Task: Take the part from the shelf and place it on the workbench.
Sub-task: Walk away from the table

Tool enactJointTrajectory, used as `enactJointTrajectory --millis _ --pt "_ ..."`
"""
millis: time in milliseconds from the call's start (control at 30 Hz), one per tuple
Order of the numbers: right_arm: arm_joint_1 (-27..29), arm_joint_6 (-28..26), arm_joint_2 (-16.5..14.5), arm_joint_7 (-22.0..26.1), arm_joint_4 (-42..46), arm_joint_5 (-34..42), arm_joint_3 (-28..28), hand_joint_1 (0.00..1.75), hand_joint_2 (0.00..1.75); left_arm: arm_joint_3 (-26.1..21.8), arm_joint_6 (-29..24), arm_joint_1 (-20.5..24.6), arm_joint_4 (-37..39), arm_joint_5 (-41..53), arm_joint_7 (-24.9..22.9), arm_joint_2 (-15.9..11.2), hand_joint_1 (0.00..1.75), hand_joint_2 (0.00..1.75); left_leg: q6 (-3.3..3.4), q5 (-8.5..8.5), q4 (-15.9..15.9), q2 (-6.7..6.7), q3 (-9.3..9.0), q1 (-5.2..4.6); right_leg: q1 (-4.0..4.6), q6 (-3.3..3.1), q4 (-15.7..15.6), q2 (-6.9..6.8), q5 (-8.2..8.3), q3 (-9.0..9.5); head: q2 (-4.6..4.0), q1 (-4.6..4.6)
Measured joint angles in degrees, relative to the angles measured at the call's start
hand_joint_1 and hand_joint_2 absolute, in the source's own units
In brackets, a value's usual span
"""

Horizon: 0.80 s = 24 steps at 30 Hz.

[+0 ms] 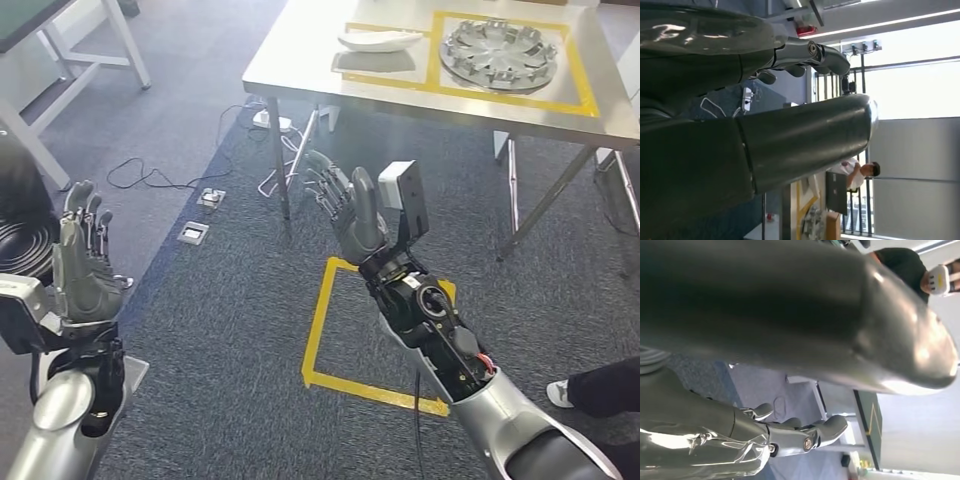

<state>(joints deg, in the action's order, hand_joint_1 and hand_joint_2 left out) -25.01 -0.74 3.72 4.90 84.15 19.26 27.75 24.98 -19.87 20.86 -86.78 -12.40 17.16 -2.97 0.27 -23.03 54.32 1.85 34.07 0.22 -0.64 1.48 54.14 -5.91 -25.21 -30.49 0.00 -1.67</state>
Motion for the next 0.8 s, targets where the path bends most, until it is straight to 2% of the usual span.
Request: enactJointTrajectory --millis 33,67,100,133,167,200,233,267,300,367,400,433,467,500,533,567,633,667,700,733,767,800 --pt "-0.01 0.02 0.01 0.02 0.00 0.00 0.02 0.00 0.00 0.00 0.00 0.09 -0.01 0.00 -0.02 -0.01 0.00 0.00 0.45 0.13 -0.12 -0.55 -0.03 0.04 -0.20 0.27 0.87 0.99 -0.80 -0.37 0.00 -0.07" --pt "-0.01 0.03 0.01 0.04 0.00 -0.01 0.04 0.00 0.00 0.00 0.00 0.20 -0.01 0.01 -0.03 -0.01 0.00 0.00 0.85 0.27 -0.26 -1.04 -0.08 0.17 -0.34 0.43 3.02 2.41 -2.25 -1.29 0.00 -0.25" --pt "0.03 0.03 0.02 0.06 -0.01 -0.01 0.05 0.00 0.00 0.01 0.00 0.26 -0.01 0.02 -0.05 0.00 0.00 0.00 1.13 0.34 -0.30 -1.55 -0.09 0.20 -0.40 0.49 6.62 4.08 -4.24 -2.89 0.00 -0.54" --pt "0.10 0.04 0.02 0.07 -0.02 -0.01 0.07 0.00 0.00 0.03 0.00 0.28 -0.01 0.02 -0.08 0.01 0.00 0.00 1.36 0.37 -0.30 -2.12 -0.06 0.15 -0.35 0.45 11.11 5.15 -6.34 -4.83 0.00 -0.86" --pt "0.21 0.04 0.02 0.07 -0.03 -0.01 0.08 0.00 0.00 0.06 0.00 0.24 -0.01 0.02 -0.09 0.02 0.00 0.00 1.45 0.39 -0.28 -2.77 -0.03 0.07 -0.31 0.42 15.36 5.60 -7.93 -6.75 0.00 -1.14" --pt "0.32 0.04 0.02 0.06 -0.05 0.00 0.09 0.00 0.00 0.10 0.00 0.20 -0.01 0.02 -0.09 0.02 0.00 0.00 1.49 0.41 -0.25 -3.51 -0.02 0.00 -0.27 0.39 18.10 5.77 -8.55 -8.05 0.00 -1.32" --pt "0.38 0.04 0.02 0.06 -0.05 0.00 0.10 0.00 0.00 0.14 0.00 0.18 -0.01 0.02 -0.09 0.02 0.00 0.00 1.51 0.42 -0.21 -4.26 -0.02 -0.05 -0.27 0.29 18.47 5.83 -7.98 -8.31 0.00 -1.39" --pt "0.38 0.04 0.02 0.07 -0.05 0.00 0.10 0.00 0.00 0.17 0.00 0.18 -0.01 0.02 -0.09 0.02 0.00 0.00 1.51 0.42 -0.13 -5.06 -0.04 -0.07 -0.30 0.14 16.38 5.96 -6.30 -7.44 0.00 -1.49" --pt "0.34 0.04 0.03 0.07 -0.05 0.00 0.09 0.00 0.00 0.20 -0.01 0.19 -0.01 0.02 -0.09 0.02 0.00 0.00 1.46 0.39 0.00 -5.85 -0.06 -0.05 -0.33 -0.06 12.48 6.52 -3.93 -5.75 0.00 -1.67" --pt "0.26 0.04 0.07 0.08 -0.05 0.00 0.06 0.00 0.00 0.29 -0.08 0.25 -0.01 0.03 -0.10 0.02 0.00 0.00 1.11 0.36 0.39 -7.29 0.21 -0.09 -0.55 -0.30 4.72 8.93 -0.77 -2.21 0.00 -1.94" --pt "0.26 0.04 0.08 0.08 -0.05 0.00 0.07 0.00 0.00 0.35 -0.13 0.29 -0.01 0.04 -0.11 0.02 0.00 0.00 0.79 0.46 0.56 -7.89 0.54 -0.01 -0.57 -0.29 2.49 9.85 -0.29 -1.17 0.00 -2.00" --pt "0.27 0.05 0.08 0.08 -0.05 0.00 0.10 0.00 0.00 0.41 -0.21 0.28 -0.01 0.04 -0.12 0.02 0.00 0.00 0.39 0.65 0.61 -8.51 0.92 0.10 -0.55 -0.26 1.64 10.18 -0.47 -0.73 -0.01 -1.99" --pt "0.25 0.05 0.08 0.09 -0.04 0.00 0.13 0.00 0.00 0.45 -0.27 0.24 -0.02 0.05 -0.13 0.01 0.00 0.00 -0.02 0.91 0.57 -9.20 1.23 0.21 -0.49 -0.28 1.22 9.66 -0.46 -0.48 -0.01 -1.99" --pt "0.21 0.06 0.08 0.11 -0.03 0.00 0.13 0.00 0.00 0.49 -0.31 0.18 -0.02 0.06 -0.13 -0.02 0.00 0.00 -0.38 1.01 0.55 -9.30 1.47 0.28 -0.53 -0.53 1.02 8.95 -0.31 -0.43 -0.01 -2.02" --pt "0.16 0.07 0.08 0.15 -0.02 0.00 0.13 0.00 0.00 0.52 -0.35 0.17 -0.02 0.07 -0.13 -0.06 0.00 0.00 -0.69 0.67 1.05 -8.42 1.82 0.16 -0.60 -0.83 0.70 8.25 -0.09 -0.27 -0.01 -1.84" --pt "0.10 0.07 0.08 0.19 -0.01 -0.01 0.13 0.00 0.00 0.54 -0.36 0.25 -0.03 0.07 -0.13 -0.10 0.00 0.00 -0.99 -0.27 2.60 -6.93 2.61 0.03 -0.68 -1.17 0.36 7.49 0.12 -0.12 0.00 -1.45" --pt "0.10 0.08 0.08 0.25 0.00 -0.02 0.13 0.00 0.00 0.58 -0.40 0.38 -0.02 0.08 -0.12 -0.14 0.00 0.00 -1.56 -3.60 9.21 -3.48 5.79 -0.01 -0.53 -1.58 0.05 6.02 0.30 -0.02 0.00 -0.58" --pt "0.15 0.08 0.08 0.26 0.00 -0.02 0.13 0.00 0.00 0.60 -0.43 0.30 -0.02 0.08 -0.14 -0.14 0.00 0.00 -1.82 -5.19 13.25 -2.76 7.80 0.13 -0.42 -1.67 0.04 5.23 0.30 -0.07 0.00 -0.28" --pt "0.22 0.07 0.08 0.26 0.00 -0.02 0.14 0.00 0.00 0.62 -0.46 0.15 -0.01 0.08 -0.19 -0.14 0.00 0.00 -2.00 -6.04 16.20 -2.45 9.30 0.24 -0.34 -1.68 0.05 4.46 0.29 -0.12 0.00 -0.11" --pt "0.28 0.07 0.08 0.26 0.00 -0.02 0.15 0.00 0.00 0.64 -0.48 0.02 -0.01 0.09 -0.25 -0.14 0.00 0.00 -2.09 -5.90 17.16 -2.31 9.81 0.32 -0.31 -1.69 0.05 3.69 0.27 -0.15 0.00 0.04" --pt "0.31 0.07 0.08 0.26 0.00 -0.02 0.16 0.00 0.00 0.66 -0.50 -0.06 -0.01 0.10 -0.30 -0.16 0.00 0.00 -2.10 -4.79 15.78 -2.15 9.09 0.35 -0.30 -1.67 0.05 2.97 0.23 -0.15 0.00 0.19" --pt "0.31 0.06 0.08 0.26 0.00 -0.02 0.16 0.00 0.00 0.66 -0.51 -0.07 -0.01 0.12 -0.33 -0.17 0.00 0.00 -2.02 -3.00 12.25 -1.74 7.21 0.34 -0.31 -1.62 0.05 2.29 0.18 -0.09 0.00 0.32"
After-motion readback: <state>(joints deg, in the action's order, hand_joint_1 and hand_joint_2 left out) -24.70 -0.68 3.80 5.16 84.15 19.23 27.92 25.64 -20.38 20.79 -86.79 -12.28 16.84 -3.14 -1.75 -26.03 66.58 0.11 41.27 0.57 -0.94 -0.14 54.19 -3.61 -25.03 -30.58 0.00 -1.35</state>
